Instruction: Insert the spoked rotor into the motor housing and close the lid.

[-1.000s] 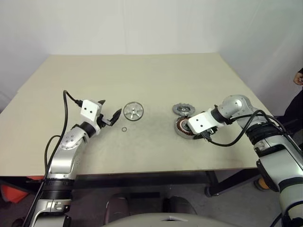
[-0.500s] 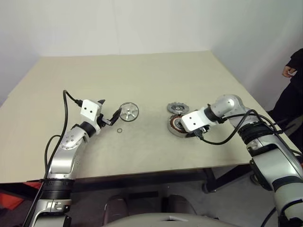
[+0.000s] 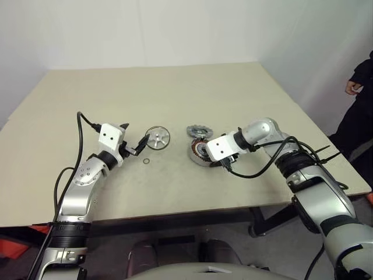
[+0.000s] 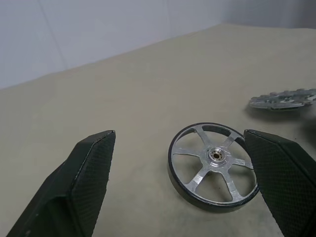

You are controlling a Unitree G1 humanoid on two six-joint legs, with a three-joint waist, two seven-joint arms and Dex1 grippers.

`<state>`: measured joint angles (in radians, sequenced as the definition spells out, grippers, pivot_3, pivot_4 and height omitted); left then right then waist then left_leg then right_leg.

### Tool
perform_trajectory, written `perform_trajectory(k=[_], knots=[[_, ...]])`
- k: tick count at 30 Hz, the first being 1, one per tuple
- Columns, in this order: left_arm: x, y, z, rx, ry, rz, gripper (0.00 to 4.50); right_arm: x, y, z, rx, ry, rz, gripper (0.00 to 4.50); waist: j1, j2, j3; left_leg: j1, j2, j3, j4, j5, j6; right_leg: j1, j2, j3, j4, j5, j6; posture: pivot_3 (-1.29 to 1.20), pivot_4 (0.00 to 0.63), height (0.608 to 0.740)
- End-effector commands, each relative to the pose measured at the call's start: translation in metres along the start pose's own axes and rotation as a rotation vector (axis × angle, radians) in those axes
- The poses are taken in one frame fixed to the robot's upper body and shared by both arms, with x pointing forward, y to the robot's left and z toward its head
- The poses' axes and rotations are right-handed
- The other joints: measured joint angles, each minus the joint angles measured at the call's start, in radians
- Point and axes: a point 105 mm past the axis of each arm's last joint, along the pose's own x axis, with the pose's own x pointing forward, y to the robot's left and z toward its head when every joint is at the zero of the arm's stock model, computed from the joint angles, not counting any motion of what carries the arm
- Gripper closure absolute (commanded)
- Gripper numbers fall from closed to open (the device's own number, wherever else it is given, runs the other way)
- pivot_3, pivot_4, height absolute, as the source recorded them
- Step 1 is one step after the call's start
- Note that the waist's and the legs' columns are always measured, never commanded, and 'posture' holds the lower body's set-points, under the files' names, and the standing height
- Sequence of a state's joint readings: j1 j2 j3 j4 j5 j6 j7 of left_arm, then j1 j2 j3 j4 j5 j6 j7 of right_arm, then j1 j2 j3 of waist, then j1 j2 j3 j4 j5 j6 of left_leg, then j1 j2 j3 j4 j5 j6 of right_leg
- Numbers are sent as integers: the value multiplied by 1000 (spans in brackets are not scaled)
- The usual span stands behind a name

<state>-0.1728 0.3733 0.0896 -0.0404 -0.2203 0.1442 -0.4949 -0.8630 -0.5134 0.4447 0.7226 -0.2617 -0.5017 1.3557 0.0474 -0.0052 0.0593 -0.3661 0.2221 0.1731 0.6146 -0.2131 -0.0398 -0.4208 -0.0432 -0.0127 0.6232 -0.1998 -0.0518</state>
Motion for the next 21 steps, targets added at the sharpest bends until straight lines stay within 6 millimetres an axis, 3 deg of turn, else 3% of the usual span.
perform_trajectory(k=[1,8,15,21], knots=[[-1,3,15,32,-44,9,107,-8,-22,18,-83,-13,-66,2337,0,0,0,0,0,0,0,0,0,0,0,0,0,0,0,0,0,740],[-2,4,16,36,-43,12,107,2,-17,14,-62,-5,-34,2337,-3,0,0,0,0,0,0,0,0,0,0,0,1,0,0,0,0,740],[-2,5,17,40,-44,13,107,3,-27,19,-69,-26,-104,68,-2,0,0,0,0,0,0,0,-1,0,0,0,1,0,0,0,0,740],[-2,5,16,12,-43,15,107,-7,-30,27,-67,-64,-120,26,0,0,0,0,0,0,0,0,-1,0,0,0,1,0,0,0,0,740]])
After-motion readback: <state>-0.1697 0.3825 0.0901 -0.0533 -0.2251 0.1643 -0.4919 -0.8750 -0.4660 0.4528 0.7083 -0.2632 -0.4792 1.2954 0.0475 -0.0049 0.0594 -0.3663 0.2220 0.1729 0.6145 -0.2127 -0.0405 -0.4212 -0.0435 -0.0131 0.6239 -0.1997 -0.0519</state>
